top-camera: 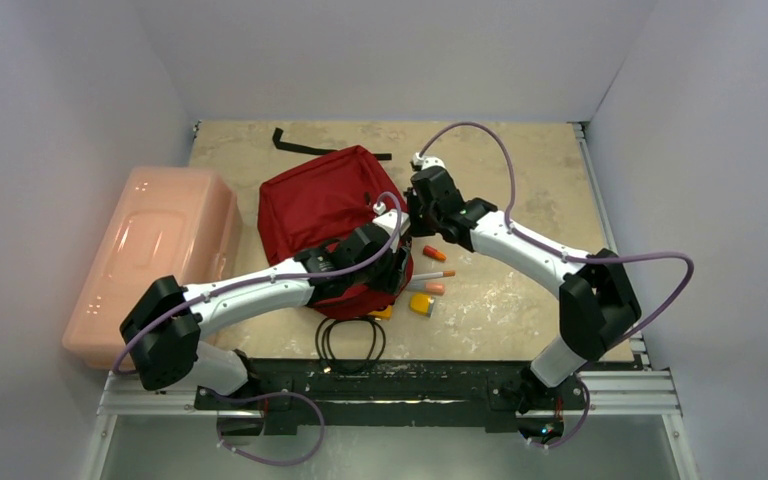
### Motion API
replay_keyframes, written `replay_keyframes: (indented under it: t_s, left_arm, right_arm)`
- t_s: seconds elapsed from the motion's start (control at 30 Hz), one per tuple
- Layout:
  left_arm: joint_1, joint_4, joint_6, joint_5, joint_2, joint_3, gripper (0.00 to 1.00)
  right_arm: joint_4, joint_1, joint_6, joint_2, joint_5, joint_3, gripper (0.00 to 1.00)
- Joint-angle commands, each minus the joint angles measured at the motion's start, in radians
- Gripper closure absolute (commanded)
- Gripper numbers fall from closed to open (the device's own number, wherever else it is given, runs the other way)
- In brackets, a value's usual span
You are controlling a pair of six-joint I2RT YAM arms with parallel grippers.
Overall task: Pack the student bag
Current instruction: Zip the student bag at the center of the board.
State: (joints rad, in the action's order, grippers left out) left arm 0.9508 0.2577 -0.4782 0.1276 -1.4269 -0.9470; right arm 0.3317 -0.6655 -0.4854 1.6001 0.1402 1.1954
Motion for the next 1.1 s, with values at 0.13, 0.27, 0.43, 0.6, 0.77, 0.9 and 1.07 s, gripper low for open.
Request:
replay_keyframes:
  t_s: [0.13, 0.27, 0.43, 0.6, 0.77, 0.9, 1.07]
  left_arm:
    - [0.004, -0.03, -0.006, 0.006, 0.035, -0.012, 0.46]
    - [0.004, -0.049, -0.02, -0.005, 0.037, 0.007, 0.46]
    - [0.003, -0.049, -0.023, -0.011, 0.038, 0.01, 0.46]
    - [0.003, -0.062, -0.032, -0.013, 0.045, 0.032, 0.46]
    - [0.003, -0.061, -0.04, -0.019, 0.043, 0.04, 0.47]
    - [0.003, -0.059, -0.046, -0.019, 0.048, 0.049, 0.46]
    - [0.003, -0.064, -0.049, -0.014, 0.061, 0.064, 0.46]
  right_arm:
    - [-0.039, -0.002, 0.101, 0.024, -0.08, 0.042, 0.77]
    - [-0.022, -0.003, 0.111, 0.056, -0.068, 0.053, 0.71]
    - [-0.024, -0.015, 0.125, 0.071, -0.039, 0.053, 0.67]
    - [-0.014, -0.023, 0.143, 0.091, 0.001, 0.062, 0.67]
    - [-0.035, -0.026, 0.145, 0.079, 0.037, 0.046, 0.83]
    - [-0.034, -0.031, 0.18, 0.08, 0.051, 0.046, 0.69]
    - [-0.035, -0.035, 0.216, 0.09, 0.07, 0.04, 0.7]
